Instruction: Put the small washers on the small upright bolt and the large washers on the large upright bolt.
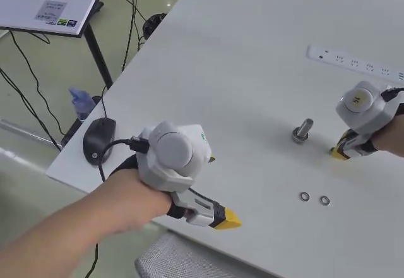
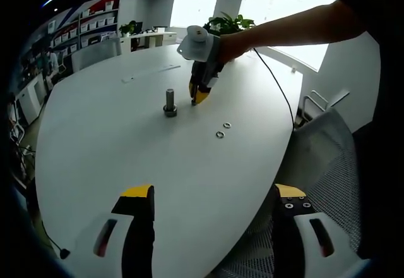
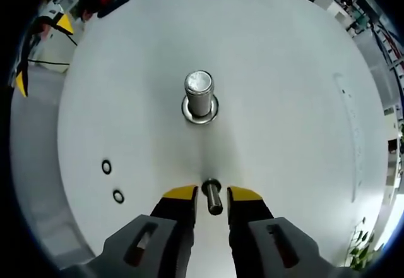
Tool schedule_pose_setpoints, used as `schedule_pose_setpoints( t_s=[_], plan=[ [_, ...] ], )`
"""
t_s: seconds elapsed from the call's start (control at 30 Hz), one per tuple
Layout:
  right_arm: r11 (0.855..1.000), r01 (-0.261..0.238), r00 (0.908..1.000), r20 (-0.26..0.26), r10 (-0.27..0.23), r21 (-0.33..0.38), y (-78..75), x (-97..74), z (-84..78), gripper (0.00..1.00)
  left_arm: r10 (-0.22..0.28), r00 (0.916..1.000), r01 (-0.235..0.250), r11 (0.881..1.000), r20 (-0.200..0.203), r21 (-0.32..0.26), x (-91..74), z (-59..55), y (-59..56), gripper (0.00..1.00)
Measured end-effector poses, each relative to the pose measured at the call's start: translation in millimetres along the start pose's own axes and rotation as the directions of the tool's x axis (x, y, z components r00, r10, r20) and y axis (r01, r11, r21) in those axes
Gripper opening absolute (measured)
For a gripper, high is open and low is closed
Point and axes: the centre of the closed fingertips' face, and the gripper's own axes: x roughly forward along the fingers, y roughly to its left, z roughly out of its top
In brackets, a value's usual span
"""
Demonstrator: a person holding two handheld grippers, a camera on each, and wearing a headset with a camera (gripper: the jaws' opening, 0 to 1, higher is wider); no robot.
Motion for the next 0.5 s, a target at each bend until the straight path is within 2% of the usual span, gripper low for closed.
schedule_pose_setpoints(
  t_s=[0.27,0.37,0.5],
  plan=[
    [1.000,-0.008,0.9999,0.008,0.008,0.012,0.0,-6.8,-1.6,0.27,-0.001,1.0000,0.001,1.000,0.005,0.008,-1.4,2.1,0.6,0.76],
    [1.000,-0.005,0.9995,0.030,0.004,0.025,-1.1,-11.9,1.6,0.30,0.002,1.0000,-0.002,1.000,0.007,0.016,-2.3,3.4,2.2,0.78],
    [0.999,0.007,0.9987,0.051,-0.010,0.041,-3.7,-18.6,4.1,0.37,0.021,0.9994,-0.022,0.999,0.026,0.031,-6.9,12.6,6.5,0.82]
  ],
)
